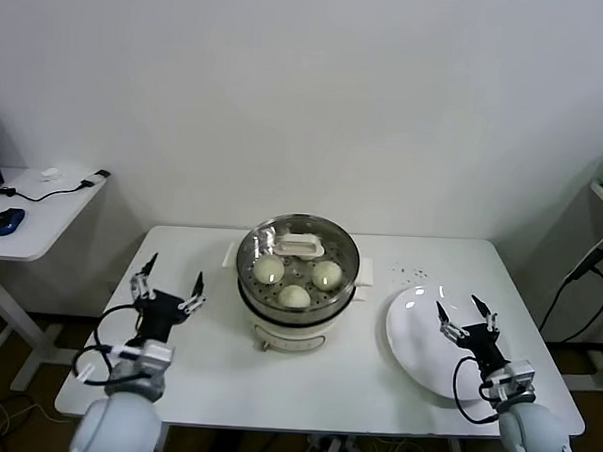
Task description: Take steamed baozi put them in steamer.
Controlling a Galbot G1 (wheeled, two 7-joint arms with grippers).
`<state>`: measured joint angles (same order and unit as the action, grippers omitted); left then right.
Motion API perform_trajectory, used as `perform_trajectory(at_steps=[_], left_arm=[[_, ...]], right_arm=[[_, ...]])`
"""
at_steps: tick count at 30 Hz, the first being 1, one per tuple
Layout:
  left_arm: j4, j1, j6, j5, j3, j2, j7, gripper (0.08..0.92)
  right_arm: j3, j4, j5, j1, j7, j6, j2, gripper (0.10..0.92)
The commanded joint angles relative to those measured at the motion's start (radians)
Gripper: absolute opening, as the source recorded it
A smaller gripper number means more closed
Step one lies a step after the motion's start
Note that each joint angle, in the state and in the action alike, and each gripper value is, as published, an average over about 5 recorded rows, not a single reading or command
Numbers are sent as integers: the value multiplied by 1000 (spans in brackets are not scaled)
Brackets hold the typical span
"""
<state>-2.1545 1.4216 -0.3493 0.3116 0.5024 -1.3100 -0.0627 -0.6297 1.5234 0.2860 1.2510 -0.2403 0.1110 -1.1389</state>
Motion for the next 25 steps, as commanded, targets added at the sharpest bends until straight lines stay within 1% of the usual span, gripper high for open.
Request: perform_trajectory(at_steps=[1,6,11,17,25], left_arm=[[99,170,385,-403,226,-132,0,823],[134,183,404,-403,194,-126,10,823],[145,186,408,-403,176,-127,15,823],[103,191,356,-424,150,-127,22,823],[94,177,360,-372,148,-127,31,823]], right_arm=[[-6,72,6,27,4,-49,-25,823],[-23,84,25,46,-8,-65,-29,823],[-32,80,31,55,-12,-48,-35,823],[-40,73,34,55,-12,-37,-41,823],[-39,75,37,49,-12,-37,-37,823]])
